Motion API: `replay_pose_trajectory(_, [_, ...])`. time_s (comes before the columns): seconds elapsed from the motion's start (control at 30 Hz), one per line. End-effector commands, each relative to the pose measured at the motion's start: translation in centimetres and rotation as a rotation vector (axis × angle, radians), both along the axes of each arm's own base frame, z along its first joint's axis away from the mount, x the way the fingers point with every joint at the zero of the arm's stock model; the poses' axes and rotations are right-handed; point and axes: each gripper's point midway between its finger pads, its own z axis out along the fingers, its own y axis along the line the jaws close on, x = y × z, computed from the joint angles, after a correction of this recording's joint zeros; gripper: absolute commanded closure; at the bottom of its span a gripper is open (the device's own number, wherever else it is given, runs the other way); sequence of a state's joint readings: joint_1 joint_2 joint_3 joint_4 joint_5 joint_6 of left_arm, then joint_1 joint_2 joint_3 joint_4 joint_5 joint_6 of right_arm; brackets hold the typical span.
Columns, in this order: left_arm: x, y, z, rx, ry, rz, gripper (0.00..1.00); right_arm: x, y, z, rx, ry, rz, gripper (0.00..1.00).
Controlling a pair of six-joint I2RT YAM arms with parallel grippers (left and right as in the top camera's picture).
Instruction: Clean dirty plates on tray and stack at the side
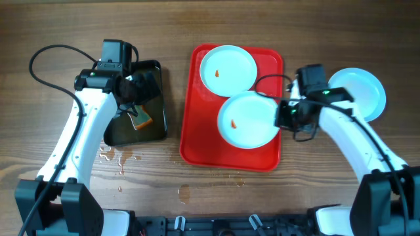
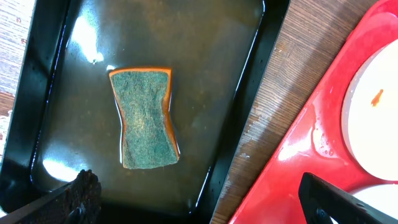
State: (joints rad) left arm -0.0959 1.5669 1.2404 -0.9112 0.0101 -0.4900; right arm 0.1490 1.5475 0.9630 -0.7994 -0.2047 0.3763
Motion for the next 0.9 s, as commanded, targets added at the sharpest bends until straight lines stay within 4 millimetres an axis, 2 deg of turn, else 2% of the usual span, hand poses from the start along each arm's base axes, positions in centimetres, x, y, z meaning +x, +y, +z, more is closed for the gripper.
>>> replay_pose_trajectory(0.0, [0.0, 0.0, -0.1, -0.003, 0.000, -0.014, 0.00, -2.1, 2.4, -2.4, 0.036, 0.104, -0.122, 0.95])
replay_pose_trajectory(0.07, [0.0, 0.0, -0.1, -0.003, 0.000, -0.014, 0.00, -1.6, 2.6, -2.4, 0.040, 0.077, -0.101, 0.67])
replay_pose_trajectory(0.1, [0.0, 0.0, -0.1, -0.002, 0.000, -0.014, 0.00, -1.0, 2.7, -2.3, 0.041, 0.046, -0.070, 0.64])
replay_pose_trajectory(0.17, [0.0, 0.0, -0.1, -0.003, 0.000, -0.014, 0.00, 1.4, 3.2, -1.7, 0.044, -0.092, 0.065, 0.56])
replay_pose_trajectory(0.2, [0.0, 0.0, -0.1, -0.003, 0.000, -0.014, 0.00, 2.1, 3.3, -1.5, 0.036, -0.140, 0.133, 0.56])
replay_pose_trajectory(0.27, [0.0, 0.0, -0.1, -0.003, 0.000, -0.014, 0.00, 1.8, 3.4, -1.6, 0.024, -0.148, 0.200, 0.57])
replay_pose_trajectory(0.33, [0.0, 0.0, -0.1, -0.002, 0.000, -0.014, 0.00, 0.6, 3.1, -2.6, 0.018, -0.106, 0.219, 0.58])
replay_pose_trajectory(0.37, [0.0, 0.0, -0.1, -0.003, 0.000, -0.014, 0.00, -0.1, 3.0, -3.2, 0.019, -0.080, 0.219, 0.62])
replay_pose_trajectory(0.5, [0.0, 0.0, -0.1, -0.002, 0.000, -0.014, 0.00, -2.2, 3.9, -4.7, 0.090, -0.023, 0.207, 0.68])
replay_pose_trajectory(0.6, [0.9, -0.1, 0.3, -0.006, -0.040, -0.014, 0.00, -3.1, 3.9, -6.2, 0.099, -0.013, 0.161, 0.74])
replay_pose_trajectory(0.63, [1.0, -0.2, 0.3, -0.009, -0.044, -0.011, 0.00, -2.9, 3.6, -6.6, 0.085, -0.025, 0.140, 0.77])
replay_pose_trajectory(0.67, [0.9, -0.2, 0.3, -0.011, -0.040, -0.012, 0.00, -2.4, 3.1, -6.8, 0.052, -0.044, 0.121, 0.88])
replay_pose_trajectory(0.7, [0.5, -0.7, 0.2, -0.040, -0.023, -0.023, 0.00, -1.5, 2.6, -6.8, 0.024, -0.075, 0.098, 0.96])
replay_pose_trajectory(0.8, [-1.3, -2.0, -0.2, -0.114, 0.057, -0.048, 0.00, 0.8, 2.8, -5.6, 0.017, -0.152, 0.097, 0.96])
replay_pose_trajectory(0.87, [-2.2, -1.9, -0.5, -0.110, 0.092, -0.045, 0.00, 1.6, 1.8, -5.4, -0.049, -0.178, 0.075, 0.96])
